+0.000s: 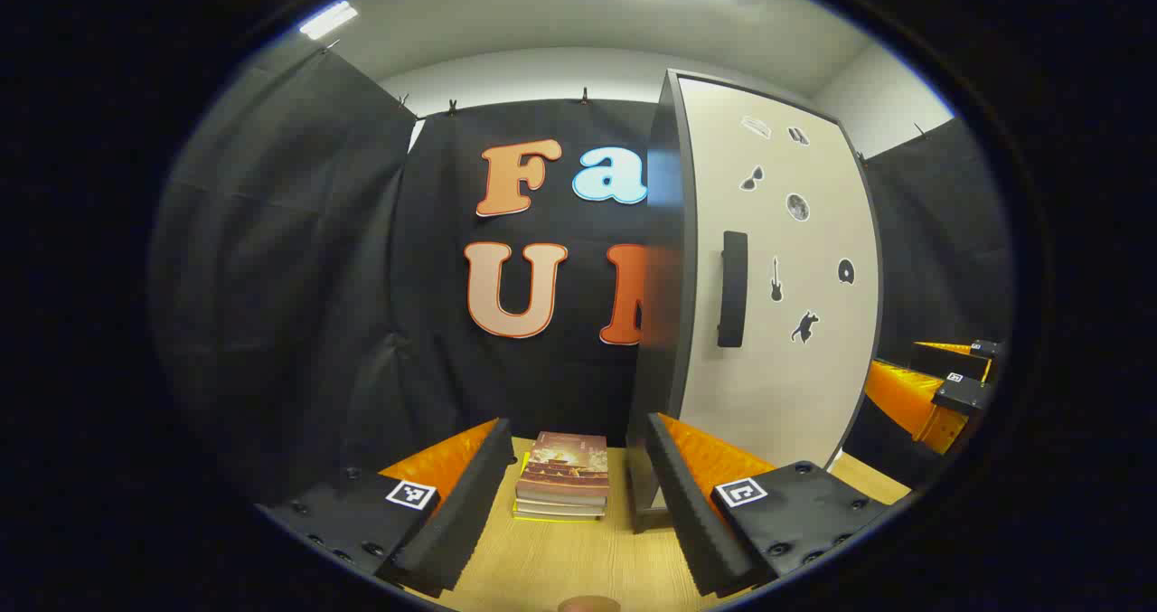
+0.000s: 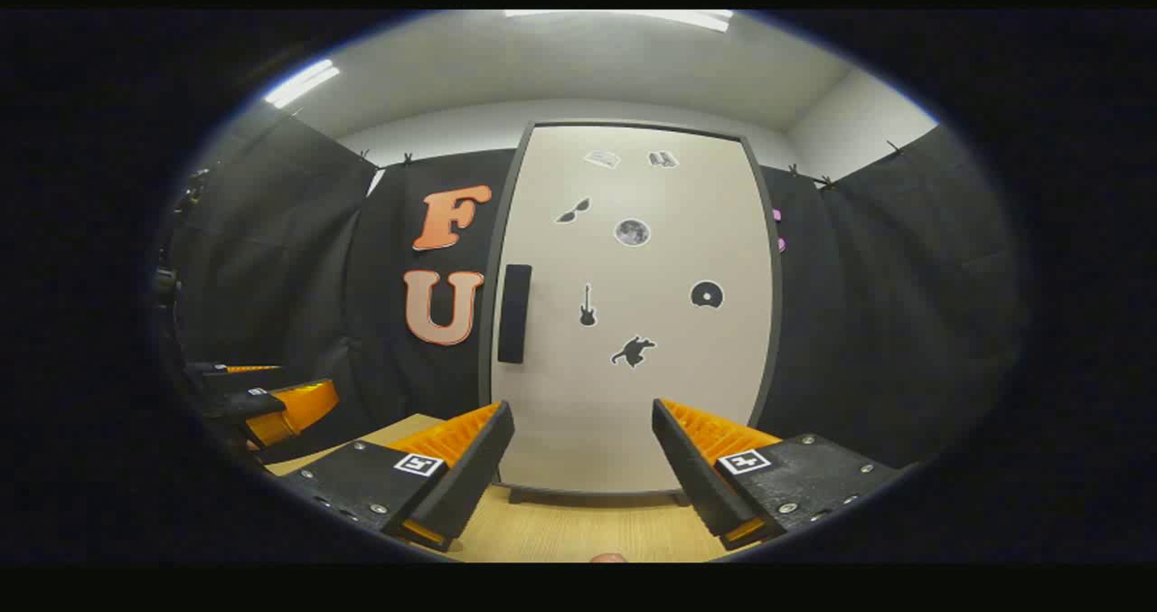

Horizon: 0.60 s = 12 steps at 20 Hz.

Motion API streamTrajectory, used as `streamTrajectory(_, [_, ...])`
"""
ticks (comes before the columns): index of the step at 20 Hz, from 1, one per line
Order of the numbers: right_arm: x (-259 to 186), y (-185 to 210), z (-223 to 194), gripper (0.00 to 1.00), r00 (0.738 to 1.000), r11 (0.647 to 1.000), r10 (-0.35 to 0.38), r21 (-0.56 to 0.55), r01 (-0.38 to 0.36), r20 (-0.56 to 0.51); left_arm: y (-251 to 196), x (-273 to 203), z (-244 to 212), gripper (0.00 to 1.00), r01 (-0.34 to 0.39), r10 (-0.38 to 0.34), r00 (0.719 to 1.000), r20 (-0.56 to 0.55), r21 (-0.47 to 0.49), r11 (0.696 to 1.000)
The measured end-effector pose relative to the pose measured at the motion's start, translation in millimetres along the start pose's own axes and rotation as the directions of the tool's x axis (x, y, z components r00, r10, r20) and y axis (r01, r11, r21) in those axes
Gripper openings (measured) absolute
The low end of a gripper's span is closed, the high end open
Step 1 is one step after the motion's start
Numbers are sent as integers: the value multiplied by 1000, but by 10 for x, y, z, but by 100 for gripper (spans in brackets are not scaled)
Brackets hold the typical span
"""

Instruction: Open the cabinet door with the right hand, grasp the bottle in the cabinet with the left hand and place it on the coaster, then close the cabinet door with the right hand.

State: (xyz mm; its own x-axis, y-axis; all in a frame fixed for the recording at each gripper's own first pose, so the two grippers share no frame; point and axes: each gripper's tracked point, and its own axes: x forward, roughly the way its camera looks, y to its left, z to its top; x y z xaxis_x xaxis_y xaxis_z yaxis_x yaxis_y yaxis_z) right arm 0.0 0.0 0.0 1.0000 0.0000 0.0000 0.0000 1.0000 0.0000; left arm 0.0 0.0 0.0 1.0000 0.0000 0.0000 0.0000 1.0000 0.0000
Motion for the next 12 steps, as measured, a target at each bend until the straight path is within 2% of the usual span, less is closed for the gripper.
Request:
streamTrajectory(3, [61, 62, 57, 97, 1000, 999, -21, -49, 21, 17, 110, 130, 73, 99, -6, 6, 1000, 15, 16, 1000])
streamTrajectory(5, [85, 172, 77, 95, 999, 998, -13, -65, 16, 36, 156, 165, 90, 96, -4, 4, 1000, 16, 18, 1000])
streamTrajectory(12, [192, 414, 42, 95, 1000, 999, 7, -38, -6, 29, 292, 197, 85, 99, 1, -1, 1000, 16, 21, 1000])
